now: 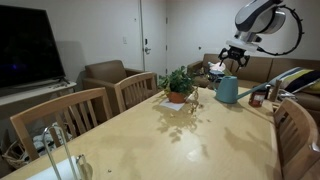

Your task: Move the flower pot to the left

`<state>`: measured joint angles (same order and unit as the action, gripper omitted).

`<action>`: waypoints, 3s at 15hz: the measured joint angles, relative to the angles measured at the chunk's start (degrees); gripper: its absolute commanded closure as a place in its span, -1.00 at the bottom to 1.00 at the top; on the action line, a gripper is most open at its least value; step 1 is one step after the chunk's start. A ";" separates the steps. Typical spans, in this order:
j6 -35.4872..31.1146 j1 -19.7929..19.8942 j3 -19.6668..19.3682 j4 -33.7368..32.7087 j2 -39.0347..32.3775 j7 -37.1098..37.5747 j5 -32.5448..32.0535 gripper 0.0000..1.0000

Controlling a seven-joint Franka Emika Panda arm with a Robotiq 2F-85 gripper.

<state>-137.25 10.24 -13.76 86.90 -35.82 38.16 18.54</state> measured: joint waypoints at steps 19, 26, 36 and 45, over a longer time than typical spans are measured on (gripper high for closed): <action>-0.35 -0.52 6.18 -15.30 -15.45 -1.80 -0.33 -1.00; 0.83 -2.43 4.37 -28.04 -24.09 4.05 -4.88 -1.00; 7.91 -1.99 3.28 -41.51 -32.48 9.51 -9.57 -1.00; 6.95 -2.02 4.97 -41.85 -33.76 7.76 -9.55 -1.00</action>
<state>-130.29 8.22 -8.80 45.05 -69.58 45.92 8.99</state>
